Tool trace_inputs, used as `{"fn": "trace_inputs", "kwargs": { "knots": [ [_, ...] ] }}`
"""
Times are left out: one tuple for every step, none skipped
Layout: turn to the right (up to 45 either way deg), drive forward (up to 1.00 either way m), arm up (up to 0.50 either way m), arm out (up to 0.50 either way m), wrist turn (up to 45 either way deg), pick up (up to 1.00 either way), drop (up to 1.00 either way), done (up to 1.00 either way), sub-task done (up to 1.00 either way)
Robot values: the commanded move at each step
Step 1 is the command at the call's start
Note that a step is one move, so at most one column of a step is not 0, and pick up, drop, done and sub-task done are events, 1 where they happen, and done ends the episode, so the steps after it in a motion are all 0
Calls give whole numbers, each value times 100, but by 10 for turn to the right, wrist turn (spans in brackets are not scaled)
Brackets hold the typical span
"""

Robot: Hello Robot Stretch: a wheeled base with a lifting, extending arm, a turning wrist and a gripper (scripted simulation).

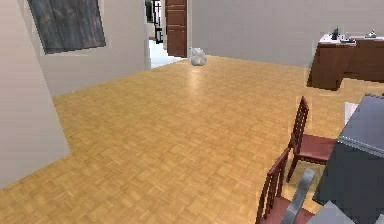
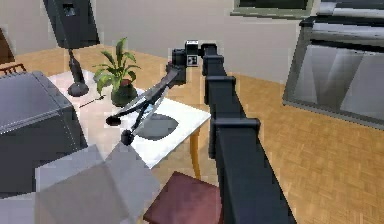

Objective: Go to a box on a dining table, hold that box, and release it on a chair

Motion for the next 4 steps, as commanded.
{"fn": "trace_inputs", "kwargs": {
  "knots": [
    [0, 0, 0, -46, 0, 0, 0, 0, 0],
    [450, 0, 0, 0, 0, 0, 0, 0, 0],
    [450, 0, 0, 0, 0, 0, 0, 0, 0],
    [330, 0, 0, 0, 0, 0, 0, 0, 0]
  ]
}}
